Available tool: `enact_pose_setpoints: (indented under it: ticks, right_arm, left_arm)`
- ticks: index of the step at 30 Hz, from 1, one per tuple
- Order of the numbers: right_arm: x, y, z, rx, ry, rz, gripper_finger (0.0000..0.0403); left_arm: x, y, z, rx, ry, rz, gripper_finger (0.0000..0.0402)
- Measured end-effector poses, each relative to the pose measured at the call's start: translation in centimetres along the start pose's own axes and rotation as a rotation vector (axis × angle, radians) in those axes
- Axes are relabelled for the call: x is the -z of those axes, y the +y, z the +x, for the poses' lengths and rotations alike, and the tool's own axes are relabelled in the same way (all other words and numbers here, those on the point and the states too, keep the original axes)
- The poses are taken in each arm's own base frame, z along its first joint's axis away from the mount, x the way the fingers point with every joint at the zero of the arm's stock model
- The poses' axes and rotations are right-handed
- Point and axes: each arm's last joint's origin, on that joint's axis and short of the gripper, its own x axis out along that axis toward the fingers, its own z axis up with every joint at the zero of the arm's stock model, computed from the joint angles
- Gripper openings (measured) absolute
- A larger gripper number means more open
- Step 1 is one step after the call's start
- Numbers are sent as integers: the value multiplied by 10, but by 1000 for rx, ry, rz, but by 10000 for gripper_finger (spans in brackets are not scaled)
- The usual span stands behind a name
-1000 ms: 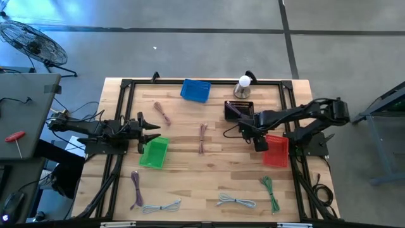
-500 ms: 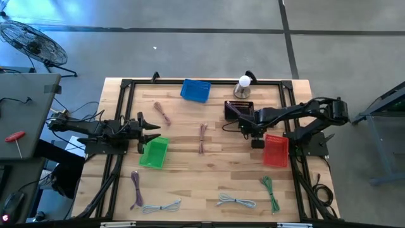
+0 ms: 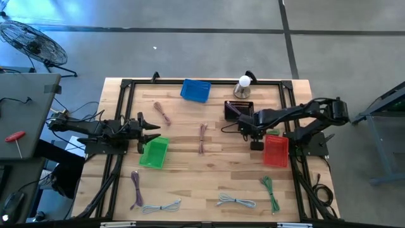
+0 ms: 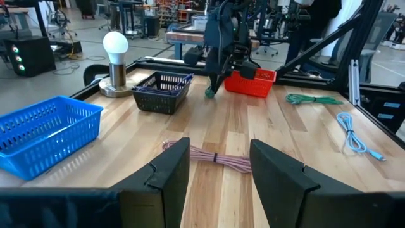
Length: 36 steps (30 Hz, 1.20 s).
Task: Pick & Place USB Port
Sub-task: Put the top green charger cable into the green bin
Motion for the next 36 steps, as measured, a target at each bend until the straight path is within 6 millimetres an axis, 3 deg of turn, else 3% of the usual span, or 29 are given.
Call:
enact_pose_setpoints:
  ticks: [5, 9, 15, 19, 24, 29, 36]
  right_arm:
    - [-11, 17, -24, 2, -16, -38, 1]
    - [-26, 34, -57, 5, -91, -75, 1]
    - [-47, 65, -115, 7, -303, -147, 0]
    - [-56, 84, -146, 5, -473, -192, 0]
    - [-68, 105, -166, -34, -707, -298, 0]
    - [-78, 120, -180, -112, -935, -419, 0]
    - [-84, 126, -192, -159, -1083, -486, 0]
  left_arm:
    - [0, 0, 0, 1, 0, 0, 162]
    - [0, 0, 0, 1, -1, 0, 162]
    - [-4, -1, 0, 10, -38, -7, 162]
    - [-15, -6, -2, 167, -140, -42, 162]
    - [-27, -11, -4, 334, -258, 6, 162]
    - [-27, -15, 5, 332, -246, 76, 162]
    - [-28, -24, 25, 363, -288, 178, 162]
